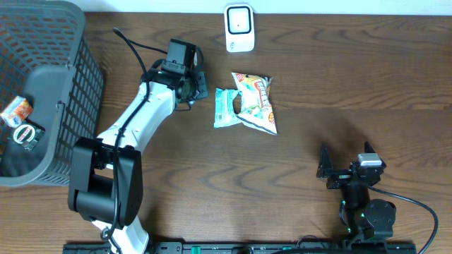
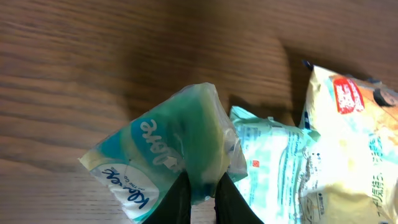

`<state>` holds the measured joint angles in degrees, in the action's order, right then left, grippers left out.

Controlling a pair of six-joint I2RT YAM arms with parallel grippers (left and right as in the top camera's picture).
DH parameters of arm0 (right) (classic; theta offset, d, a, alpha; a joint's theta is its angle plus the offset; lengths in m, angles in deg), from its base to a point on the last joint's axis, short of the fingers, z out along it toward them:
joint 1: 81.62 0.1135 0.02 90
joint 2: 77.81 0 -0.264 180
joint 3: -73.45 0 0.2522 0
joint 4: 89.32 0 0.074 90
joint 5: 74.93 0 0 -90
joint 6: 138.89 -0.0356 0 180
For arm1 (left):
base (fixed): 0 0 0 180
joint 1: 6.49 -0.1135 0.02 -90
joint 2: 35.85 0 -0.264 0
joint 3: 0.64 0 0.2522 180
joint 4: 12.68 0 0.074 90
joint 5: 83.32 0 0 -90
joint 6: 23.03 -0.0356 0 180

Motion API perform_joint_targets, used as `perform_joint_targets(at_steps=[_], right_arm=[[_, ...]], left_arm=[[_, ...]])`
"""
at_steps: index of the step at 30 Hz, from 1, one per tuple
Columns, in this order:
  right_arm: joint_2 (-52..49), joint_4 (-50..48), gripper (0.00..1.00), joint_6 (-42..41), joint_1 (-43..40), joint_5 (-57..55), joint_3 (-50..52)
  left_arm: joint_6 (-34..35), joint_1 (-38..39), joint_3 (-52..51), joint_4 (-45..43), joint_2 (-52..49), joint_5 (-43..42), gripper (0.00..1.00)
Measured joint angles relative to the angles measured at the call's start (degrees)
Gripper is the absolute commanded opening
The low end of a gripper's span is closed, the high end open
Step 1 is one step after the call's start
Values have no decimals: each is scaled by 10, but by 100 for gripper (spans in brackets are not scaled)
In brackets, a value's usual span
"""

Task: Scan the item barcode
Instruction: 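Carry the blue wipes pack to the table and release it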

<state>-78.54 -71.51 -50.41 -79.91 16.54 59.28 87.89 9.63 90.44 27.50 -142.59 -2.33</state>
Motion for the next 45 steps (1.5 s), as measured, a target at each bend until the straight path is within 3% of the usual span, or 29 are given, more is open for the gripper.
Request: perform_joint_targets(at_steps=[1,2,3,5,6,13,19,21,28,36,45], right_arm=[[0,0,99,0,0,0,0],[0,0,99,0,0,0,0],[0,0,99,0,0,0,0],[0,0,99,0,0,0,0],[0,0,99,0,0,0,0],[0,0,99,0,0,0,0],[0,0,99,0,0,0,0],[0,0,99,0,0,0,0],[0,0,99,0,0,0,0],[0,0,99,0,0,0,0],[0,0,99,0,0,0,0]], left_arm=[[0,4,0,0,0,0,17],[0,8,0,0,0,0,27],[1,12,0,0,0,0,38],[0,19,0,0,0,0,75],[1,24,0,1,0,-1,79],[0,28,0,2,0,0,90],[1,28,0,23,0,0,91],[2,28,0,39,0,0,97],[13,28,0,112,0,-19,98],[-17,28,0,111,0,-137,98],[-28,23,3,136,28,-175,98]])
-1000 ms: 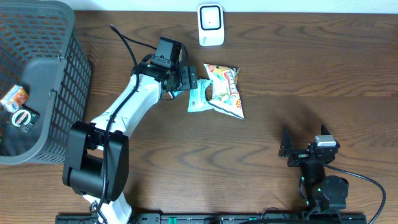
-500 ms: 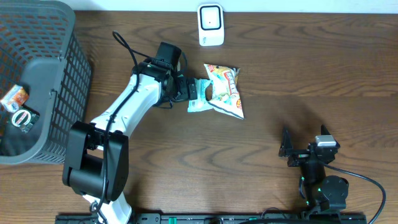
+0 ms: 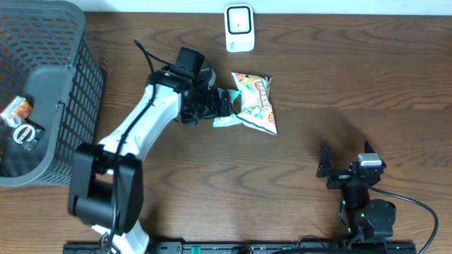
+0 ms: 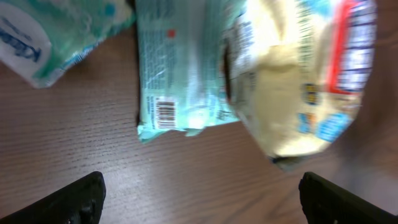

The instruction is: Scan the item barcode

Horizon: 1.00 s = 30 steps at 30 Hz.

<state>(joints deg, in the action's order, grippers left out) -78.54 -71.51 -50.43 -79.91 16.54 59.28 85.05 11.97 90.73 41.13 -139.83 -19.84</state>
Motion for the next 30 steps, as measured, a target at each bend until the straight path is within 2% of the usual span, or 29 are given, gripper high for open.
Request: perform_joint_targets(at_steps=[8,19,30], right_arm=[[0,0,99,0,0,0,0],[0,0,99,0,0,0,0],[0,0,99,0,0,0,0]], left_arm=[[-1,-3,19,-17,108,-4,98],[-1,-16,21,-71,164,-1,98],[-1,-167,22,-121,329,82,98]])
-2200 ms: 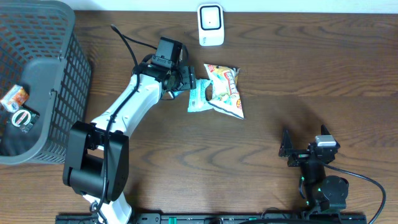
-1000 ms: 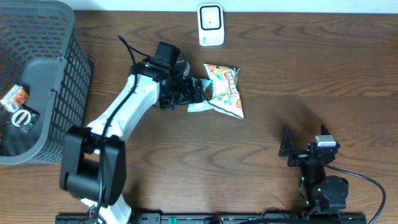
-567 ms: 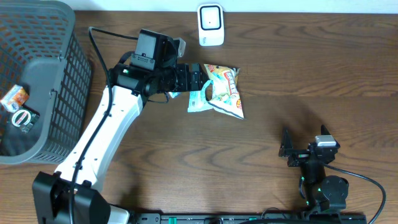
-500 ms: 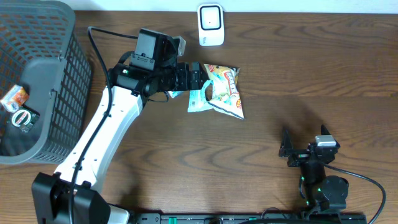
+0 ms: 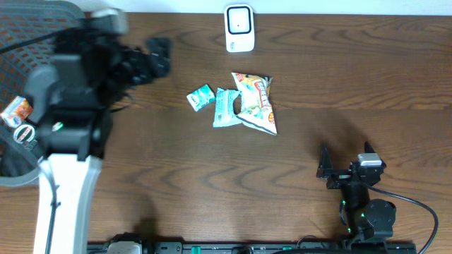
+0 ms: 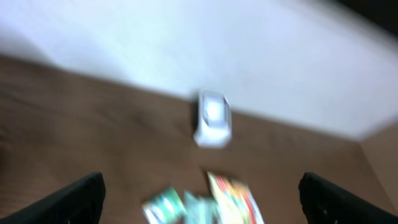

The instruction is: Scan the item barcode

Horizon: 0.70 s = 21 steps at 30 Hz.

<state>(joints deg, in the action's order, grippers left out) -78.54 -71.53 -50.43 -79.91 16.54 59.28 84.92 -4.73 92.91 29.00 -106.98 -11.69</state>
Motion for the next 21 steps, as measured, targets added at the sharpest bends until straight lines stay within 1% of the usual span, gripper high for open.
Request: perform_joint_targets(at_steps=[4,6,12,16,21], right_arm=[[0,0,99,0,0,0,0],[0,0,99,0,0,0,0],[0,0,99,0,0,0,0],[0,0,99,0,0,0,0],[0,0,99,0,0,0,0]], left_arm=[[0,-61,0,-30,40,65,98],[0,-91,0,-44,53,111,98],[0,-174,0,-47,51,241,98],[0,-238,0,-48,17,281,98],[0,-309,0,-48,-49,297,98]])
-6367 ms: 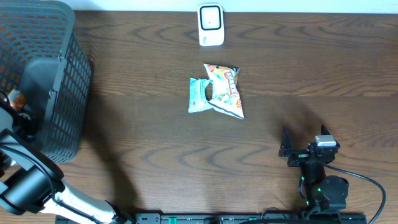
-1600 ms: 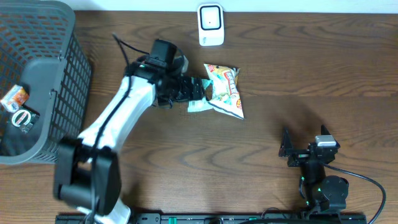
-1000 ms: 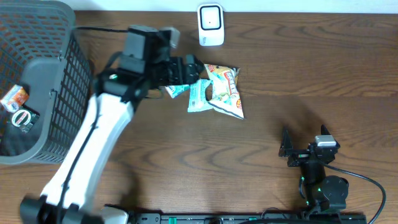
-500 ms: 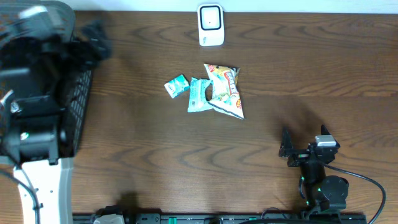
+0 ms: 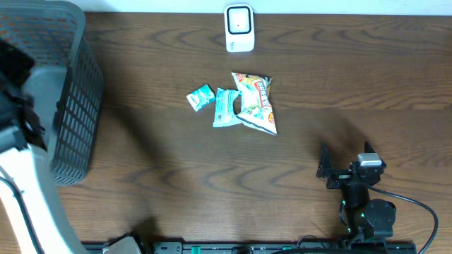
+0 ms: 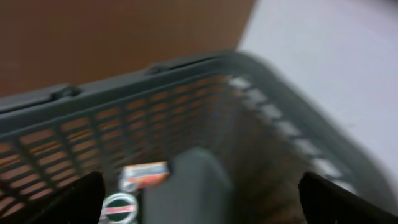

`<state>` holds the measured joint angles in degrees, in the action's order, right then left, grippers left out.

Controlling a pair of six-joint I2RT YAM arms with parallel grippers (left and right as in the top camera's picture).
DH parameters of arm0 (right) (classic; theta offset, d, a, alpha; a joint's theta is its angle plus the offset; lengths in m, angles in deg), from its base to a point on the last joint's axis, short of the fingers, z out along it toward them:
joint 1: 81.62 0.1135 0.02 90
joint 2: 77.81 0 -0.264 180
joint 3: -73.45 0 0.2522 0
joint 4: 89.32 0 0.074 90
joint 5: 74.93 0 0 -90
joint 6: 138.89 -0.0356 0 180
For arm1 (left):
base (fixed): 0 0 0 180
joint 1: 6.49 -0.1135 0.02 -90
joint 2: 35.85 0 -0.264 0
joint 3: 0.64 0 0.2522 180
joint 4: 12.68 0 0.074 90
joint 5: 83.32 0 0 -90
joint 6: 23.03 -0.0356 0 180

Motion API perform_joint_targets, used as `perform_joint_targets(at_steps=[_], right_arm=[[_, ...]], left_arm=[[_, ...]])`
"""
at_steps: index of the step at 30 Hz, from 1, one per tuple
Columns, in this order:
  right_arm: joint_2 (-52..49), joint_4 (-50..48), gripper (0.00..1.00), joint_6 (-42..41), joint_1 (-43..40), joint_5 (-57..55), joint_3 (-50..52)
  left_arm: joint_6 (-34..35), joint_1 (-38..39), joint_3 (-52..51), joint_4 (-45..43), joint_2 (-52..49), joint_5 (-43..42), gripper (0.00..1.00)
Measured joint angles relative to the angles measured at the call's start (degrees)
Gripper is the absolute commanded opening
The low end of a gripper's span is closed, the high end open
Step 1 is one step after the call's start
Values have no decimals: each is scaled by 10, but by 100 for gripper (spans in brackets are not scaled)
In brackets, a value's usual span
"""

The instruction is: Scan the item barcode

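Observation:
On the table lie a small teal tissue pack, a teal packet and a yellow snack bag that overlaps the packet. The white scanner stands at the back edge. My left arm rises close under the overhead camera at the far left. In the left wrist view my left gripper is open and empty, looking blurred into the grey basket. My right gripper rests at the front right with its fingers apart, holding nothing.
The grey mesh basket fills the table's left end. Inside it lie an orange-and-white packet and a round tin. In the overhead view the left arm hides both.
My left arm has swung further left, from beside the basket's right rim to over the basket. Its wrist camera faced the scanner and items then and looks into the basket now. The items have not moved.
My left gripper was shut on the small tissue pack beside the teal packet. Then it was open above the packets, with the tissue pack lying to their left. Later it was raised near the basket, and now it is over the basket, still open. The right arm has stayed put.

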<state>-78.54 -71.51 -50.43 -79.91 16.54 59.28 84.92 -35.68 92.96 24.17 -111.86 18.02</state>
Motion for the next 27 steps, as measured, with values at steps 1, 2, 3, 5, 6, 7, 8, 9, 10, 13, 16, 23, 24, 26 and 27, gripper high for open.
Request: perform_joint_targets(at_steps=[1,2,3,5,6,7,8,9,10,13,16,23,24,26,27], right_arm=[[0,0,99,0,0,0,0],[0,0,99,0,0,0,0],[0,0,99,0,0,0,0],[0,0,99,0,0,0,0],[0,0,99,0,0,0,0],[0,0,99,0,0,0,0],[0,0,99,0,0,0,0],[0,0,99,0,0,0,0],[0,0,99,0,0,0,0],[0,0,99,0,0,0,0],[0,0,99,0,0,0,0],[0,0,99,0,0,0,0],[0,0,99,0,0,0,0],[0,0,99,0,0,0,0],[0,0,99,0,0,0,0]], left_arm=[[0,-13,0,0,-17,2,98],[0,-24,0,0,-31,3,98],[0,-33,0,0,-45,5,98],[0,-48,0,0,-75,8,98],[0,-52,0,0,-88,9,98],[0,-56,0,0,-103,9,98],[0,-58,0,-2,-115,9,98],[0,-59,0,-4,-127,10,98],[0,-60,0,-7,-140,10,98],[-10,-59,0,-15,-179,10,98],[-18,-59,0,-22,-219,14,98],[-167,-59,0,-42,-306,32,99],[-202,-59,0,-42,-317,34,99],[-268,-58,0,-41,-338,39,99],[-294,-58,0,-42,-347,43,99]])
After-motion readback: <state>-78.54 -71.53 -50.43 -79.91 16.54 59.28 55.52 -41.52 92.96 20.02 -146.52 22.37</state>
